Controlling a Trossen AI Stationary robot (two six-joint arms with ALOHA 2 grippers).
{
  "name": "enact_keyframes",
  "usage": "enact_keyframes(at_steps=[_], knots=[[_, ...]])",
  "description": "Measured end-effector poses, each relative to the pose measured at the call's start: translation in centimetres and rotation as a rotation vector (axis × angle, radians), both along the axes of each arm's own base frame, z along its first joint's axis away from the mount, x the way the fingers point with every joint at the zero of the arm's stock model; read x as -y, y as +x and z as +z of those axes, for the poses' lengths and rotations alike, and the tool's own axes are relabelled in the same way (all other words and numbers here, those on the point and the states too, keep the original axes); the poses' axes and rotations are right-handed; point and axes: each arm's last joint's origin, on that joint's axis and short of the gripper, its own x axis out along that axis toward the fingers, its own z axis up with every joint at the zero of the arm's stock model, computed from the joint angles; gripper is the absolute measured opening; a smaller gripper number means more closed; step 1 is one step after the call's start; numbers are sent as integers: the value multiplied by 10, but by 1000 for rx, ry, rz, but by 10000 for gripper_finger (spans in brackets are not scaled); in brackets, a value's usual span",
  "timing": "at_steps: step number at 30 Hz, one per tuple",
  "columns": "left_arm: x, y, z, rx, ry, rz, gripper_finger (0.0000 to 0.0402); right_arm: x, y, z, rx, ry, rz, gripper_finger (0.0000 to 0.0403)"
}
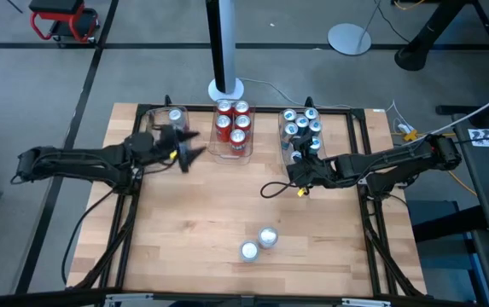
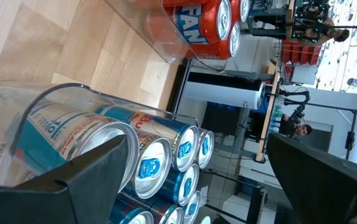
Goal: Sort soda cans
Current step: Put the orange-white soda can into the top left transparent bin
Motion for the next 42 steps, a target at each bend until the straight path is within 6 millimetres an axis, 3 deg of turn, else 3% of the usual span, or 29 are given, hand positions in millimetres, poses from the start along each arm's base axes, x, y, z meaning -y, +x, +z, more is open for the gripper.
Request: enact_keyframes(at_steps=[5, 17, 31, 42], knots=[[27, 17, 5, 87, 36, -382, 334, 0, 0, 0, 0, 0, 0, 380], [96, 51, -12, 170, 102, -712, 334, 0, 0, 0, -2, 0, 0, 380], [174, 110, -10, -26, 206, -810, 334, 0, 0, 0, -3, 5, 4, 380], [188, 132, -35, -141, 231, -820, 334, 0, 0, -1, -11, 13, 16, 380]])
